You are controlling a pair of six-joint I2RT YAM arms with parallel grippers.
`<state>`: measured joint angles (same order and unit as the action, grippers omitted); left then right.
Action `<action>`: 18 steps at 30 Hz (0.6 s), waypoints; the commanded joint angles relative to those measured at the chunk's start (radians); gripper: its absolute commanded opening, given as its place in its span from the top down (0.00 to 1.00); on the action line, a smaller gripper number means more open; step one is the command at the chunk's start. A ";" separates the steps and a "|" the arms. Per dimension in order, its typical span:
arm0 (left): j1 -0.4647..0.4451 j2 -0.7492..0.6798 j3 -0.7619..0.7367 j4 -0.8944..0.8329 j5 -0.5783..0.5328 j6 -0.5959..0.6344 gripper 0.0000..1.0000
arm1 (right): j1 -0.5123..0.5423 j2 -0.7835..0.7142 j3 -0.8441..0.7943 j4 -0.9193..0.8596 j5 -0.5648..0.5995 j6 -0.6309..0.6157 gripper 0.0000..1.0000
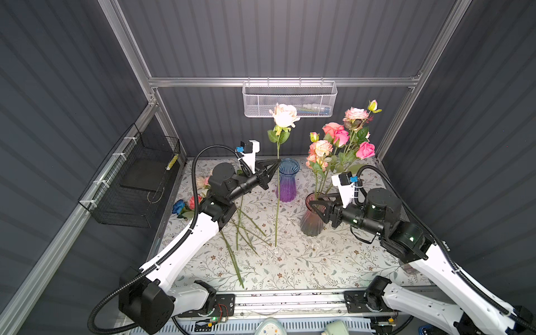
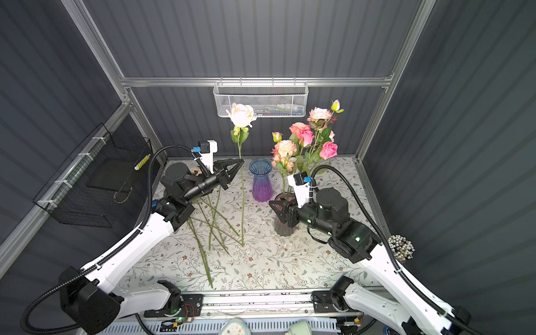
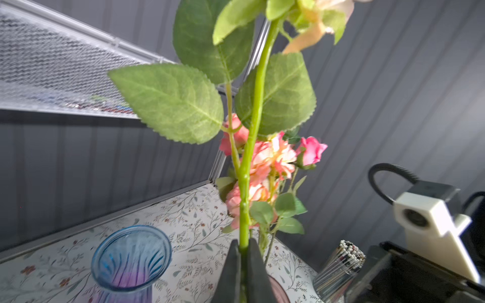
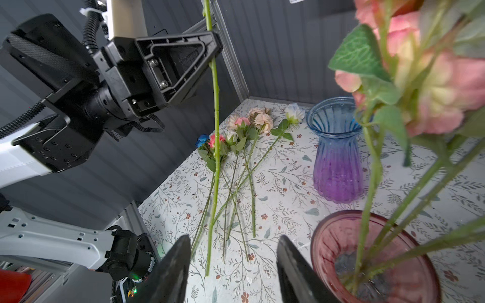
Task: Arrange the flowers into the vase
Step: 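Lift the white rose high with the left gripper toward the pink vase, then grasp the white rose stem with the right gripper beside the left gripper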
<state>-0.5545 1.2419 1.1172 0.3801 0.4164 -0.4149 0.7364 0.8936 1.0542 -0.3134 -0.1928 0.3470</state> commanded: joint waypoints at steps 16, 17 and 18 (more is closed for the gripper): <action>-0.116 -0.070 -0.058 0.104 0.019 0.006 1.00 | 0.031 0.256 0.113 0.199 -0.093 0.099 0.61; -0.116 -0.074 -0.062 0.104 0.019 0.004 1.00 | 0.031 0.261 0.116 0.204 -0.100 0.101 0.63; -0.116 -0.075 -0.067 0.107 0.020 0.001 1.00 | 0.031 0.267 0.118 0.206 -0.095 0.105 0.64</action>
<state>-0.6670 1.1954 1.0607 0.4503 0.4301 -0.4145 0.7612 1.1488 1.1439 -0.1417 -0.2703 0.4393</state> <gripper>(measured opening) 0.071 0.366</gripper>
